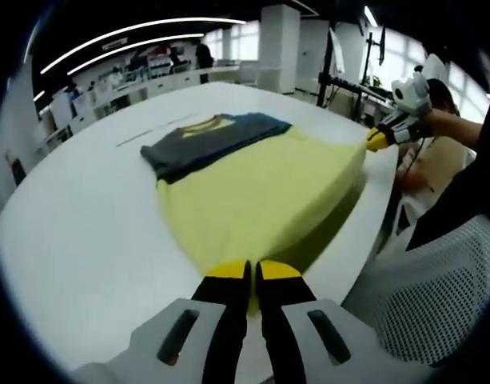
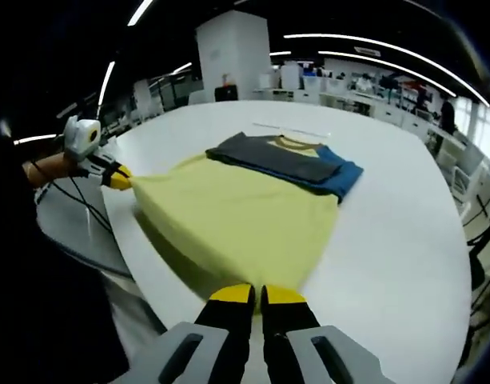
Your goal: Fold the garment on the visible template until the final outline fits inside the template.
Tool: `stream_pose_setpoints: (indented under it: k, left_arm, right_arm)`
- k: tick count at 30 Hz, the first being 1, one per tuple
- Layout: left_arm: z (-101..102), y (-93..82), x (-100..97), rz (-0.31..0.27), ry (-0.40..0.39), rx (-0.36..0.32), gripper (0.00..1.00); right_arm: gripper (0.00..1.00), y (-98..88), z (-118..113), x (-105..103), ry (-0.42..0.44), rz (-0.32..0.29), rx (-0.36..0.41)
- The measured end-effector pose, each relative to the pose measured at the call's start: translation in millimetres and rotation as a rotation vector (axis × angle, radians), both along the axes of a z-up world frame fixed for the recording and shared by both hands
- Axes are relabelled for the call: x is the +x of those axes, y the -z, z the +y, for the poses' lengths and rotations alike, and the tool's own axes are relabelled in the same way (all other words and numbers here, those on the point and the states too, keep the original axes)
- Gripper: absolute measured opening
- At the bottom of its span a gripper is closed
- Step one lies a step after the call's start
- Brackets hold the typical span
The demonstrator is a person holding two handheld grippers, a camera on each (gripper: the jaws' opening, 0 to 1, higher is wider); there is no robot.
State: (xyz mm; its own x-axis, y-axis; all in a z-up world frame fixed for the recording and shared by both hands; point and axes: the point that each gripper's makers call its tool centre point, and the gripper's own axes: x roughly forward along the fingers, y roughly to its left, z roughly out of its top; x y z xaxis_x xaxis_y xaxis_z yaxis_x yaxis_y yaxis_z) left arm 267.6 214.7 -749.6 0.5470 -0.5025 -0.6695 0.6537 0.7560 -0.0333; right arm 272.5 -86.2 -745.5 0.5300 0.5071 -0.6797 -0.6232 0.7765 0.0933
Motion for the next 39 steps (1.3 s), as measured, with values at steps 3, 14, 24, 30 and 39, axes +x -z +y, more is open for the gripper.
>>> stream_pose_setpoints:
  k: [3, 14, 24, 30, 39]
  left_arm:
    - [0.2, -3.8, -0.8, 0.003, -0.005, 0.005, 0.01]
    - [0.6, -29.8, -6.2, -0.053, -0.021, 0.035, 0.01]
    - [4.4, -53.2, -8.0, -0.010, -0.054, -0.013, 0.01]
    - [11.2, -61.7, -8.5, -0.006, -0.076, -0.023, 0.01]
    - [16.9, -86.3, -8.4, -0.010, -0.092, -0.030, 0.01]
  right_arm:
    - [0.00, -6.7, 1.4, 0.3, 0.010, -0.007, 0.008]
    - [0.00, -32.3, 3.6, -5.3, 0.033, -0.009, 0.033]
    - [0.00, -58.6, 6.8, -11.3, 0.013, -0.020, 0.027]
    - [0.00, -69.0, 12.4, -15.6, -0.023, -0.014, 0.009]
    - [0.00, -90.3, 17.8, -16.6, -0.044, -0.026, 0.002]
